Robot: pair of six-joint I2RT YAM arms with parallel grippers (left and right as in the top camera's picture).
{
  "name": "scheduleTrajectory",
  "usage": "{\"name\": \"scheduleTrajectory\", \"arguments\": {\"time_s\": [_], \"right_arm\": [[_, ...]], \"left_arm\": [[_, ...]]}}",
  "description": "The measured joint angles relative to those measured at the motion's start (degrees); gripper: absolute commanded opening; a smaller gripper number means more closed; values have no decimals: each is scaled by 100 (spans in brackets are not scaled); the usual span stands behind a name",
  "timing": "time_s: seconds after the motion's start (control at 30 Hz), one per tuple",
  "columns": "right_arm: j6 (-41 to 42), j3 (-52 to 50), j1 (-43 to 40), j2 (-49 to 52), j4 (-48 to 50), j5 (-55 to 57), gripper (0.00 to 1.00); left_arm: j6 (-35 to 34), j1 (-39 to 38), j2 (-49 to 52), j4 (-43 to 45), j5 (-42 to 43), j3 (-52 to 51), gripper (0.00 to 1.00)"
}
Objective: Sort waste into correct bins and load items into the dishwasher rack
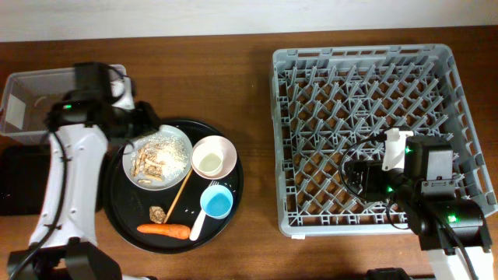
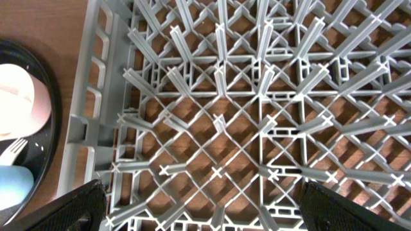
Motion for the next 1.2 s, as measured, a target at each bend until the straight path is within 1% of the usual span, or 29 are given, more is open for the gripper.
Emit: {"name": "scheduleTrajectory", "arguments": {"time_s": [0.03,0.07,0.1,0.13,0.17,0.3,0.4,0.5,0.53,0.6,0.63,0.67,0.73,0.8,0.9,0.93,1.0,1.03,1.07,1.1,1.13,1.2], "right_arm": [[2,0,0,0,4,2,99],[-2,0,0,0,-2,2,99],[-2,0,0,0,-4,0,99],[-2,0,0,0,-2,0,99],[0,0,0,0,-28,0,99],[2,0,0,0,-70,0,99],[-2,0,0,0,-70,0,99],[2,0,0,0,-72,0,98],[-2,0,0,0,-72,0,99],[0,0,0,0,-72,0,99],[0,0,0,0,-70,0,99],[0,0,0,0,-70,0,99],[-2,0,0,0,-70,0,99],[0,0,0,0,-70,2,99],[-2,2,2,0,-50,0,99],[0,2,0,0,-33,0,99],[-20,46,-79,11,181,-142,99],[-195,74,-114,57,376,-555,99],[-479,81,-129,177,538,-1246,99],[-678,90,-129,306,654,-1829,99],[-951,92,-129,527,807,-2643,99],[-1237,101,-129,857,1099,-3674,99]], "left_arm": [[-4,-400,-2,-415,118,-4,52],[-2,-710,-2,-597,188,-46,52],[-2,-953,-2,-688,205,-131,52],[-2,-1320,0,-723,251,-345,48],[-2,-1519,0,-682,282,-522,46],[-44,-1827,61,-289,238,-1064,46],[-48,-1845,227,-28,-136,-1137,47],[-72,-1845,282,22,-295,-1137,46],[-120,-1845,352,48,-363,-1137,38],[-199,-1845,555,144,-424,-1137,19],[-188,-1845,645,197,-435,-1137,8],[-238,-1845,721,291,-444,-1139,0],[-291,-1845,789,396,-426,-1137,0],[-286,-1845,789,284,-466,-1023,0],[-254,-1685,802,-162,-330,-352,0],[-153,-1528,802,-337,-70,-46,0],[282,-1069,802,-468,1080,496,0],[610,-859,802,-463,2120,599,0],[1025,-732,802,-527,3300,625,0],[1207,-758,804,-568,3832,625,0],[1438,-903,804,-625,4481,625,0],[1661,-1241,804,-638,5014,625,0]]}}
